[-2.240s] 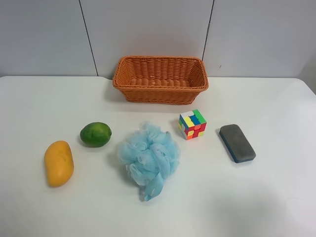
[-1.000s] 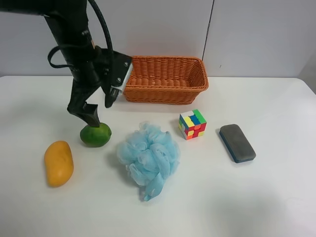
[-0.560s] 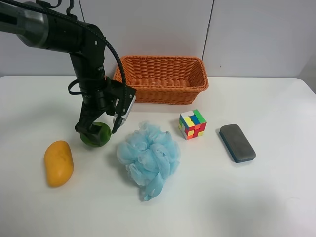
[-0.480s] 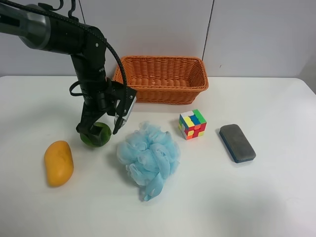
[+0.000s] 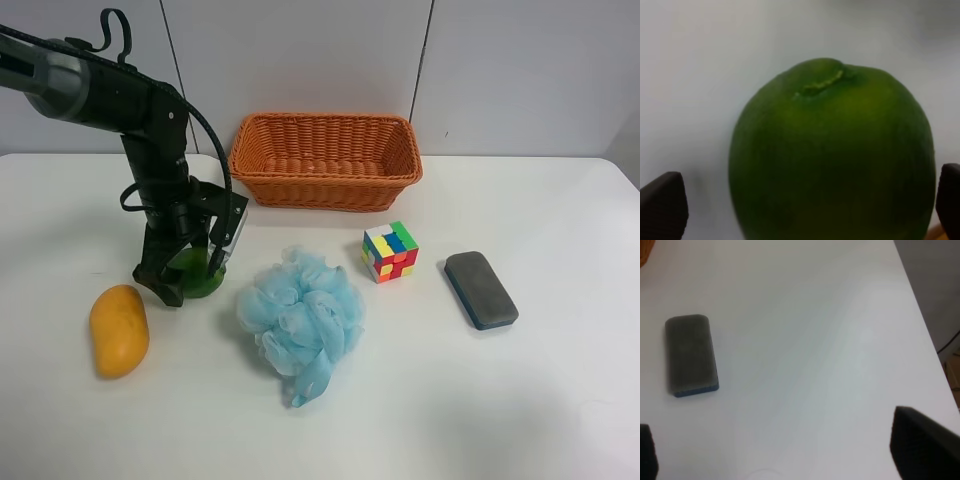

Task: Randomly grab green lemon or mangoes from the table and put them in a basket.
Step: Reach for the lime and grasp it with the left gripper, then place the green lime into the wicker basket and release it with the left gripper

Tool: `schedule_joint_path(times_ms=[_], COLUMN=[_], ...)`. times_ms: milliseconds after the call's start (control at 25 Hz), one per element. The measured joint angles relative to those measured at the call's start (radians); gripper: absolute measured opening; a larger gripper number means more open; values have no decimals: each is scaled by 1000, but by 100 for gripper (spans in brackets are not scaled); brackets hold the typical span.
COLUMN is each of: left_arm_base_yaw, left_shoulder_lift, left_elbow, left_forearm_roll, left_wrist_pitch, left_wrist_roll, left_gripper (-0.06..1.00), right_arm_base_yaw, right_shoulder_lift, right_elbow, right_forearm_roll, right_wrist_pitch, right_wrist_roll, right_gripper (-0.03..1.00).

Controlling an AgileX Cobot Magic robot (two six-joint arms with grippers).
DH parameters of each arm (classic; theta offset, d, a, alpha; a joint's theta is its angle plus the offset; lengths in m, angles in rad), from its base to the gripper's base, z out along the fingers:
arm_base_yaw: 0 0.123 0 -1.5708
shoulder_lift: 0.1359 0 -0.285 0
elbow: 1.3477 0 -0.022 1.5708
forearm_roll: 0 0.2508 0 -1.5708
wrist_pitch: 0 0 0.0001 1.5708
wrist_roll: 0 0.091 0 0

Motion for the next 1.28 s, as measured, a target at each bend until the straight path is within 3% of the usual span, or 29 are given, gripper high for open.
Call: schedule_joint_path(times_ms=[320,680,1280], left_arm_base_yaw=[0,0,0], left_shoulder_lift=[0,0,-6], left_elbow=[13,13,15], left_forearm_roll=[-54,-55,-35], left_wrist_pitch=[-55,-22,13], left_wrist_roll=[3,-4,-45], left_gripper=[97,62,62], right_arm_base_yaw=[0,0,0], right_shoulder_lift=[0,0,0], right_elbow=[0,0,0], right_forearm_roll=[0,0,0], right_wrist_pitch=[0,0,0], right_wrist_roll=[0,0,0], right_gripper=[92,92,92])
